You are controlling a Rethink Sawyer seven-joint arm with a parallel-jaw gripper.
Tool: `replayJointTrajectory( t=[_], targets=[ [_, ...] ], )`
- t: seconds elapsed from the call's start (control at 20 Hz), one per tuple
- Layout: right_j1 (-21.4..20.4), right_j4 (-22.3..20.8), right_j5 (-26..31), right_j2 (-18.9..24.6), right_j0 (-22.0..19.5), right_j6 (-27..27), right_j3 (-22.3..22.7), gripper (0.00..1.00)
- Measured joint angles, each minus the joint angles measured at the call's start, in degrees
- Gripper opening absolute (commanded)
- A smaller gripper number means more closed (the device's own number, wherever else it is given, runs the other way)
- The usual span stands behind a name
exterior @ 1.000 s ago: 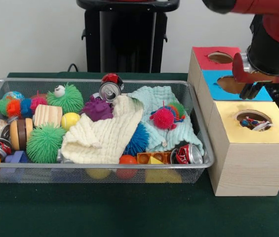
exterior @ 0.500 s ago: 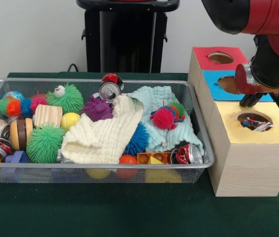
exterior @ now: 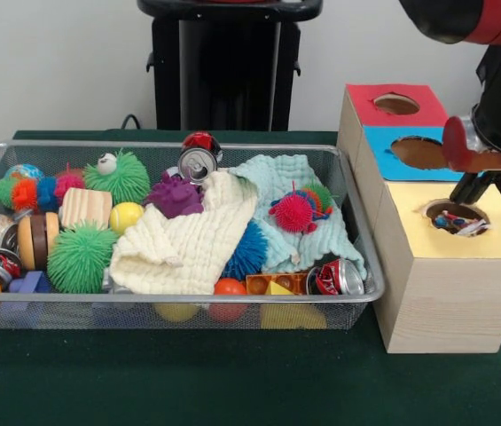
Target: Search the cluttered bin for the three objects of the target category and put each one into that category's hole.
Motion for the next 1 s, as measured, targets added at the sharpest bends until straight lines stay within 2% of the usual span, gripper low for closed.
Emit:
replayJointTrajectory(
  t=[0.7,1.0],
  targets=[
    [-2.5,0.9,-6.8,0.0,0.5,0.0,0.4,0.0],
    [-2.9,0.8,-6.9,-0.1,0.6,0.0,0.4,0.0]
  ],
)
